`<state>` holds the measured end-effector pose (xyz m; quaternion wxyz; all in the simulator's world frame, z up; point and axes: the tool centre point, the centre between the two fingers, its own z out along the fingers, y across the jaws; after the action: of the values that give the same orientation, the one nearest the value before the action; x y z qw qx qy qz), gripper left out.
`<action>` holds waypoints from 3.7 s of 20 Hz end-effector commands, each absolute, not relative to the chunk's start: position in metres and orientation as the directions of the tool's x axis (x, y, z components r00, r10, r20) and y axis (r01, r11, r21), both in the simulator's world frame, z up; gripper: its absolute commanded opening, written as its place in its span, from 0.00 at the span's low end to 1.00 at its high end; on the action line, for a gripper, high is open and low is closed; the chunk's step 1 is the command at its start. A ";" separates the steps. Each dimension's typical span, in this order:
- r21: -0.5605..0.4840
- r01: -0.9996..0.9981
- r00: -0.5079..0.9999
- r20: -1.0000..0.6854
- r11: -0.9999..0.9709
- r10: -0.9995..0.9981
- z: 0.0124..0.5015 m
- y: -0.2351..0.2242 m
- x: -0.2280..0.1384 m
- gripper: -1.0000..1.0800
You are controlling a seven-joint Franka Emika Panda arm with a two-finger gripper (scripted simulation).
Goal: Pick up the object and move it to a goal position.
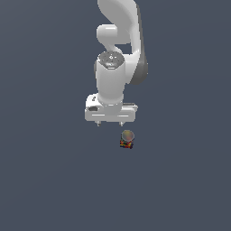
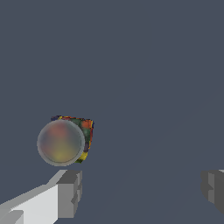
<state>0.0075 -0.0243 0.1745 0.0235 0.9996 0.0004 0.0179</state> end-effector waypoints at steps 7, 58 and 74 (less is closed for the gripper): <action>0.068 0.029 0.999 0.025 -0.997 0.031 0.170 -0.031 0.006 0.96; 0.000 -0.146 0.989 0.000 -0.989 -0.146 0.058 0.062 0.014 0.96; 0.000 -0.145 0.989 -0.001 -0.989 -0.145 0.062 0.064 0.012 0.00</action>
<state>0.0117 0.0628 0.0590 0.0003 0.9973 -0.0730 -0.0021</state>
